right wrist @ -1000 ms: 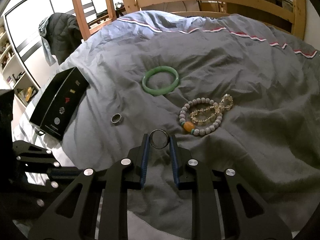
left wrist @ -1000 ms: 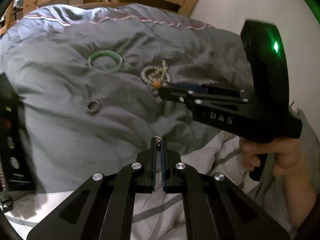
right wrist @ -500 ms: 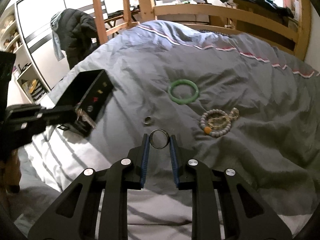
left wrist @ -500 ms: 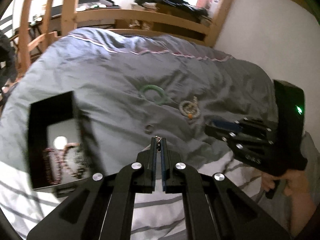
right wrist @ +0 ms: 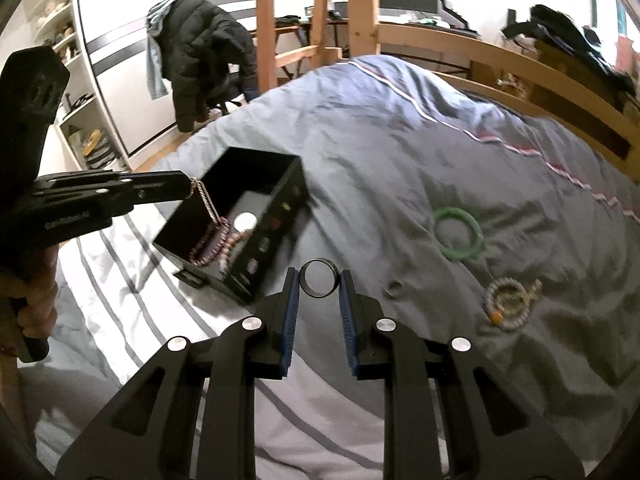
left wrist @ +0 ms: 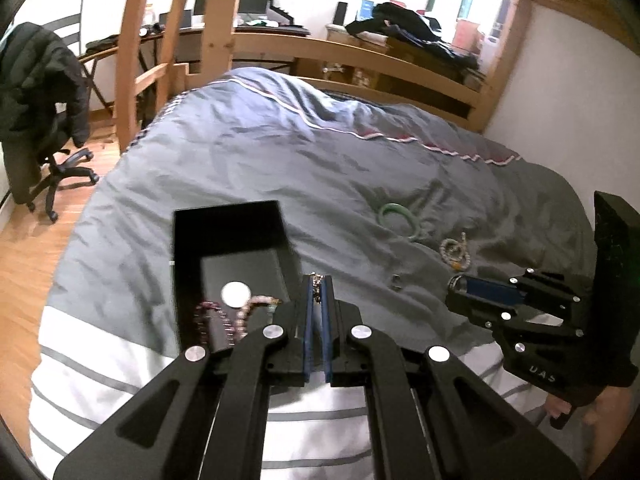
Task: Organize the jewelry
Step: 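Carry the charm and ring to the black box and open both tools inside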
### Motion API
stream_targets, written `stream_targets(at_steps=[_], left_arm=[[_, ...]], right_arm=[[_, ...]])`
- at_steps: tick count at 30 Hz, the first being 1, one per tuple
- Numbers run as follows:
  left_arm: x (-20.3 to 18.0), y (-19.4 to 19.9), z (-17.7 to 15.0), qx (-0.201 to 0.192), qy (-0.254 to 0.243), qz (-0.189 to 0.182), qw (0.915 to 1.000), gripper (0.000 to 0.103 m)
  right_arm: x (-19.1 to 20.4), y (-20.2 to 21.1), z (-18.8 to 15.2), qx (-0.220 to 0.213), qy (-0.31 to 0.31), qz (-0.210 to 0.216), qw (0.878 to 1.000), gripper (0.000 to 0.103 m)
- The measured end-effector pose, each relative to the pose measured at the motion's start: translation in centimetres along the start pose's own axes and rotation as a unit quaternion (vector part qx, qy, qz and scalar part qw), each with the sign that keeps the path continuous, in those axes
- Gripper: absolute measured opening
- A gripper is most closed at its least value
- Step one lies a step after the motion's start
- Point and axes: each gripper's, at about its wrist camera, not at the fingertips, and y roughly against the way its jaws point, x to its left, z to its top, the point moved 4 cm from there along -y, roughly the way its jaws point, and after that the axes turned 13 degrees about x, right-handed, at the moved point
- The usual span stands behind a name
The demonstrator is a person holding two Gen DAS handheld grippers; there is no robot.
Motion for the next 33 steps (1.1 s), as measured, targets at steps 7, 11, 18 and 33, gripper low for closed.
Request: stream_targets(at_steps=[7,11,18,33], left_arm=[[4.2,-0.4,0.3,0.006,0.035,0.012,0.9993,0.004],[6.4,-2.1,0.3,0.029,0.060,0.015,0.9977,0.004],[7.6,-2.8,0.2,0.040,0.076,0.016,0.9962,0.004],[8.1,-4.9,-0.3,0.070,0.091,0.031,0.9929,0.004]], right_arm=[[3.7,-1.5,2.6,0.003,0.025,0.010,1.000,0.021],[5.7,-2.9,3.4,0.010,0.035,0.018,0.999,0.021],[7.7,-5.5,3.9,0.029,0.042,0.024,0.998,0.021],[8.5,-9.4,3.8,0.061,0.048,0.031,0.996,0.022]])
